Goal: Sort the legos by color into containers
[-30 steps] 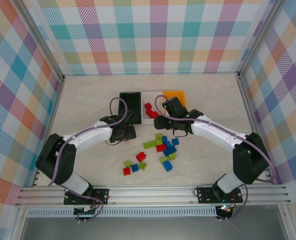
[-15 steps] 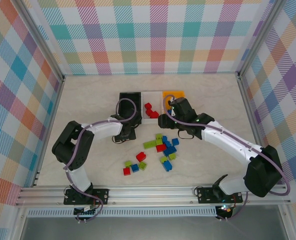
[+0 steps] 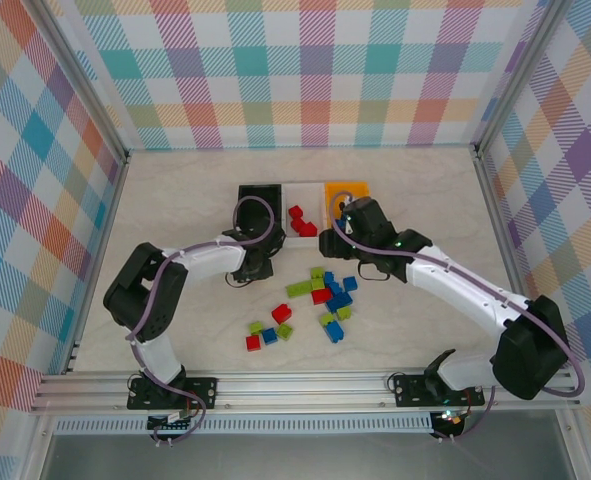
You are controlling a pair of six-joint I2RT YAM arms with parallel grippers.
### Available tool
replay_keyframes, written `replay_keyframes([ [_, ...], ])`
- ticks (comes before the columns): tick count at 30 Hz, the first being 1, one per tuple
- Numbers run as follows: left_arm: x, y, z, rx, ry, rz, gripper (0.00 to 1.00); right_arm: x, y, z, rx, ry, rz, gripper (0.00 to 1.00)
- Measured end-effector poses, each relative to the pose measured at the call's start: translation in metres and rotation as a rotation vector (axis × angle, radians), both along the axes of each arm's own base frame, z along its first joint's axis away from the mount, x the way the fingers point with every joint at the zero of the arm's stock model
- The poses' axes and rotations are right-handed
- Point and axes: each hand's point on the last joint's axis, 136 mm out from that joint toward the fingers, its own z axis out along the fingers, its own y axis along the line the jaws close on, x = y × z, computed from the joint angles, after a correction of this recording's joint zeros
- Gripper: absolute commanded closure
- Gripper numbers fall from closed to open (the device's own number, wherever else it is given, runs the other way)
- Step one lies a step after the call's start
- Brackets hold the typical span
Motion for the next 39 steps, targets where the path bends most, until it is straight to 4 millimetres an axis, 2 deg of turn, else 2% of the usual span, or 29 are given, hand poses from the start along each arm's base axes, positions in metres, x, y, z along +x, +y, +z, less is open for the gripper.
replay_keyframes([
  [2, -0.003, -0.005, 0.013, -0.008, -0.015, -0.017, 0.68, -0.002, -0.005, 0.0, -0.005, -0.007, -0.018, 0.37],
  [5, 0.004, -0.036, 0.052, -0.064, -0.083, -0.072, 0.68, -0.006, -0.017, 0.001, -0.009, -0.026, -0.053, 0.36],
  [10, 0.043, -0.093, 0.131, -0.199, -0.242, -0.132, 0.68, -0.012, -0.031, 0.006, -0.005, -0.052, -0.099, 0.36],
  [12, 0.066, -0.112, 0.153, -0.228, -0.295, -0.143, 0.68, -0.013, -0.034, 0.005, -0.012, -0.052, -0.11, 0.36],
  [13, 0.076, -0.12, 0.158, -0.232, -0.31, -0.148, 0.68, -0.013, -0.035, 0.004, -0.015, -0.051, -0.112, 0.36],
  [16, 0.104, -0.139, 0.153, -0.22, -0.322, -0.158, 0.68, -0.015, -0.038, 0.001, -0.026, -0.044, -0.117, 0.35],
  [19, 0.123, -0.149, 0.125, -0.171, -0.281, -0.166, 0.67, -0.018, -0.04, -0.003, -0.035, -0.034, -0.116, 0.35],
  [24, 0.143, -0.142, 0.082, -0.094, -0.2, -0.14, 0.65, -0.024, -0.042, -0.005, -0.03, -0.025, -0.105, 0.35],
  [26, 0.149, -0.137, 0.075, -0.08, -0.181, -0.13, 0.58, -0.027, -0.04, -0.004, -0.016, -0.019, -0.09, 0.34],
  [29, 0.156, -0.135, 0.075, -0.081, -0.175, -0.123, 0.39, -0.032, -0.037, -0.006, -0.002, -0.002, -0.069, 0.34],
  [33, 0.16, -0.137, 0.082, -0.098, -0.19, -0.113, 0.26, -0.042, -0.036, -0.014, 0.004, 0.036, -0.039, 0.34],
  [36, 0.156, -0.14, 0.085, -0.11, -0.191, -0.121, 0.16, -0.049, -0.033, -0.019, 0.01, 0.066, -0.011, 0.35],
  [39, 0.139, -0.135, 0.097, -0.129, -0.192, -0.13, 0.06, -0.055, -0.029, -0.023, 0.016, 0.1, 0.018, 0.35],
])
